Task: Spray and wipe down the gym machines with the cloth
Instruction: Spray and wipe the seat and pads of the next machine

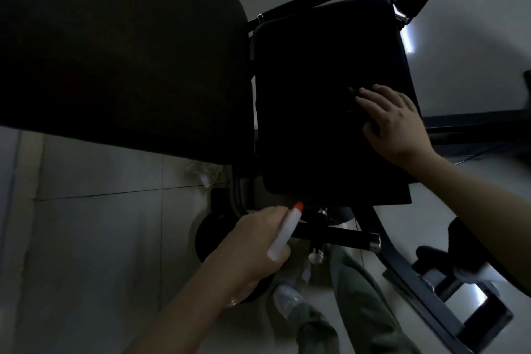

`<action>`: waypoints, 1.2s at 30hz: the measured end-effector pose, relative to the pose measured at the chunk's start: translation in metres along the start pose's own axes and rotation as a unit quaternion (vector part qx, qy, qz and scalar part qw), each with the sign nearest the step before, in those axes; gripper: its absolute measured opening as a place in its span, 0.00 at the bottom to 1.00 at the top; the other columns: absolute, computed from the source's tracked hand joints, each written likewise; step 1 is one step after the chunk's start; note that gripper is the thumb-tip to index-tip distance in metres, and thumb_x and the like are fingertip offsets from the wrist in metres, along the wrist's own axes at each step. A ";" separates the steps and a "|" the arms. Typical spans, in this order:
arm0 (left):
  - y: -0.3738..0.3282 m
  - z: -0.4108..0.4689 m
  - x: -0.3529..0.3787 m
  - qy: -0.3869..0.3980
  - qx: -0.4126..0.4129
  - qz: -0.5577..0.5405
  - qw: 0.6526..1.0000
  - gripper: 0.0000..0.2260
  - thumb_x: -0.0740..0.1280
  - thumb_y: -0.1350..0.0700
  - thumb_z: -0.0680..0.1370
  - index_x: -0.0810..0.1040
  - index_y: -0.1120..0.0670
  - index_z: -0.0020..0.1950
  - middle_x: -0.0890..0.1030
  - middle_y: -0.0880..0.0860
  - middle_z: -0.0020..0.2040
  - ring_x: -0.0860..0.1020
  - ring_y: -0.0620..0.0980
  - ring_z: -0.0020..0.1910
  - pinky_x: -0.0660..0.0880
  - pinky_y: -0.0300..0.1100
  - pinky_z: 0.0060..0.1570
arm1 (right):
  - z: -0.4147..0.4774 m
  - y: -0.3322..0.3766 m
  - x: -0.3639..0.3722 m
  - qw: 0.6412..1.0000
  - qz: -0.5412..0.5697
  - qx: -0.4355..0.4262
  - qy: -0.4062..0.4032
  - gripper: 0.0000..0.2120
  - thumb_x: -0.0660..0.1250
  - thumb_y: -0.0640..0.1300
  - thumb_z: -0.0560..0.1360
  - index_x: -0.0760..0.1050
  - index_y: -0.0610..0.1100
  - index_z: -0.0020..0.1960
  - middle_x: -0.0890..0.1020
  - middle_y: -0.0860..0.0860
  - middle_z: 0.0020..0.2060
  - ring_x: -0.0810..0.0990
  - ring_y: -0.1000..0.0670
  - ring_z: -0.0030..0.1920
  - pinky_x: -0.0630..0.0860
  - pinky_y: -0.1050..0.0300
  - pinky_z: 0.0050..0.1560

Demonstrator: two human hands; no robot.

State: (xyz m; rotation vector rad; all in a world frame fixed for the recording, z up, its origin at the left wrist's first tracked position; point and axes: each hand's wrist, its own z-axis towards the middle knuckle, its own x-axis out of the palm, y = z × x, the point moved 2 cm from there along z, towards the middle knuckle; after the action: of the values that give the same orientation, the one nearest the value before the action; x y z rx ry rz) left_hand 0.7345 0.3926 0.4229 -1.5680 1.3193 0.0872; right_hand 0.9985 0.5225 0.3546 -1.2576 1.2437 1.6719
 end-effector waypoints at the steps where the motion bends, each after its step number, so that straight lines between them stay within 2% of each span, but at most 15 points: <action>1: 0.000 0.005 0.001 0.003 -0.006 0.001 1.000 0.16 0.62 0.61 0.77 0.69 0.58 0.66 0.75 0.55 0.53 0.73 0.51 0.50 0.67 0.40 0.45 | -0.001 0.000 0.001 1.000 0.002 0.000 -0.007 0.25 0.54 0.49 0.75 0.71 0.40 0.68 0.72 0.43 0.67 0.66 0.41 0.70 0.62 0.41 0.68; 3: -0.003 0.015 0.002 -0.005 -0.022 -0.030 0.999 0.13 0.63 0.61 0.76 0.72 0.58 0.61 0.75 0.54 0.48 0.74 0.52 0.46 0.70 0.45 0.44 | -0.002 -0.001 0.002 1.000 0.009 0.000 -0.018 0.25 0.54 0.49 0.75 0.71 0.40 0.68 0.72 0.44 0.68 0.65 0.41 0.71 0.62 0.41 0.69; 5: -0.004 0.024 0.004 -0.025 -0.050 -0.072 0.996 0.07 0.63 0.56 0.74 0.74 0.55 0.50 0.75 0.51 0.41 0.74 0.51 0.38 0.73 0.49 0.40 | -0.001 -0.003 0.002 1.000 0.017 -0.001 -0.015 0.25 0.54 0.49 0.75 0.71 0.40 0.68 0.72 0.44 0.68 0.65 0.41 0.71 0.62 0.41 0.69; 7: -0.005 0.032 0.004 -0.046 -0.082 -0.097 0.991 0.03 0.61 0.53 0.72 0.70 0.52 0.40 0.74 0.49 0.34 0.72 0.47 0.30 0.71 0.48 0.33 | -0.002 -0.006 0.002 1.000 0.017 -0.003 -0.012 0.24 0.55 0.49 0.75 0.70 0.41 0.68 0.72 0.44 0.68 0.65 0.42 0.71 0.62 0.40 0.69; 9: -0.008 0.038 0.001 -0.065 -0.105 -0.114 0.986 0.07 0.63 0.55 0.73 0.68 0.50 0.36 0.73 0.48 0.31 0.70 0.46 0.27 0.67 0.44 0.30 | -0.003 -0.007 0.002 1.000 0.019 -0.007 -0.014 0.24 0.55 0.49 0.75 0.71 0.41 0.68 0.72 0.44 0.68 0.65 0.42 0.71 0.62 0.41 0.69; 12: -0.012 0.048 -0.010 -0.090 -0.111 -0.126 0.982 0.01 0.64 0.59 0.76 0.74 0.54 0.46 0.78 0.52 0.38 0.76 0.48 0.34 0.71 0.39 0.33 | -0.004 -0.007 0.001 0.999 0.038 -0.005 -0.015 0.25 0.55 0.49 0.75 0.70 0.40 0.68 0.71 0.44 0.68 0.64 0.41 0.71 0.60 0.41 0.70; 14: -0.013 0.056 -0.017 -0.101 -0.119 -0.150 0.976 0.05 0.64 0.59 0.76 0.75 0.56 0.51 0.80 0.54 0.43 0.79 0.51 0.40 0.74 0.40 0.38 | -0.005 -0.007 0.000 0.999 0.046 -0.006 -0.015 0.25 0.54 0.49 0.75 0.70 0.40 0.69 0.71 0.44 0.69 0.64 0.42 0.72 0.59 0.41 0.70; 17: -0.008 0.068 -0.030 -0.132 -0.143 -0.164 0.967 0.03 0.64 0.59 0.77 0.76 0.57 0.49 0.77 0.53 0.39 0.76 0.49 0.35 0.69 0.33 0.31 | -0.005 -0.009 0.002 0.999 0.048 -0.010 -0.017 0.24 0.55 0.49 0.76 0.69 0.41 0.69 0.71 0.44 0.69 0.63 0.43 0.72 0.59 0.42 0.71; 21: -0.003 0.086 -0.050 -0.183 -0.160 -0.202 0.949 0.04 0.64 0.60 0.77 0.76 0.56 0.50 0.80 0.55 0.43 0.79 0.50 0.40 0.72 0.33 0.36 | -0.005 -0.010 0.003 0.999 0.040 -0.009 -0.022 0.24 0.55 0.49 0.75 0.70 0.41 0.69 0.71 0.45 0.69 0.63 0.45 0.72 0.58 0.44 0.71; 23: -0.003 0.096 -0.060 -0.194 -0.160 -0.208 0.945 0.03 0.63 0.61 0.77 0.76 0.56 0.49 0.78 0.52 0.40 0.78 0.47 0.37 0.71 0.29 0.32 | -0.005 -0.009 0.002 0.999 0.041 -0.009 -0.026 0.24 0.55 0.49 0.75 0.70 0.41 0.68 0.71 0.45 0.69 0.63 0.44 0.72 0.58 0.44 0.71; 24: -0.003 0.101 -0.065 -0.198 -0.160 -0.206 0.945 0.02 0.63 0.62 0.76 0.75 0.56 0.46 0.76 0.51 0.37 0.76 0.46 0.34 0.69 0.29 0.30 | -0.005 -0.009 0.001 0.999 0.042 -0.010 -0.029 0.24 0.55 0.49 0.75 0.70 0.41 0.68 0.71 0.45 0.68 0.63 0.44 0.72 0.58 0.44 0.71; 26: -0.005 0.111 -0.076 -0.212 -0.158 -0.216 0.940 0.07 0.63 0.63 0.76 0.72 0.53 0.40 0.73 0.51 0.34 0.74 0.47 0.33 0.71 0.35 0.32 | -0.004 -0.008 0.000 0.999 0.041 -0.011 -0.032 0.24 0.55 0.49 0.75 0.70 0.40 0.68 0.72 0.44 0.68 0.63 0.44 0.71 0.58 0.44 0.70; 31: -0.005 0.134 -0.097 -0.213 -0.157 -0.261 0.928 0.04 0.64 0.62 0.76 0.74 0.53 0.47 0.77 0.53 0.45 0.79 0.52 0.47 0.76 0.46 0.45 | -0.003 -0.008 0.002 0.999 0.036 -0.010 -0.032 0.24 0.56 0.49 0.75 0.71 0.41 0.68 0.72 0.45 0.68 0.64 0.45 0.72 0.58 0.45 0.71; 34: -0.007 0.146 -0.108 -0.247 -0.160 -0.279 0.914 0.05 0.63 0.63 0.73 0.73 0.56 0.38 0.76 0.57 0.38 0.76 0.55 0.39 0.77 0.54 0.43 | -0.002 -0.009 0.002 0.999 0.030 -0.005 -0.029 0.23 0.56 0.49 0.76 0.71 0.41 0.68 0.72 0.46 0.68 0.64 0.45 0.72 0.58 0.46 0.71; 36: -0.010 0.153 -0.118 -0.259 -0.168 -0.303 0.901 0.06 0.63 0.63 0.74 0.73 0.57 0.37 0.75 0.56 0.35 0.76 0.53 0.36 0.78 0.53 0.43 | -0.002 -0.009 0.002 0.999 0.025 -0.002 -0.026 0.23 0.56 0.49 0.75 0.72 0.41 0.67 0.72 0.46 0.68 0.64 0.45 0.71 0.59 0.46 0.71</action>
State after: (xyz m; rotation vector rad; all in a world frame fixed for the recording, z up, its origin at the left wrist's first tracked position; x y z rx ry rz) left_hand 0.7757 0.5810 0.4319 -2.0060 0.3779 0.3303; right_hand 1.0067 0.5228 0.3496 -1.1866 1.2511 1.7333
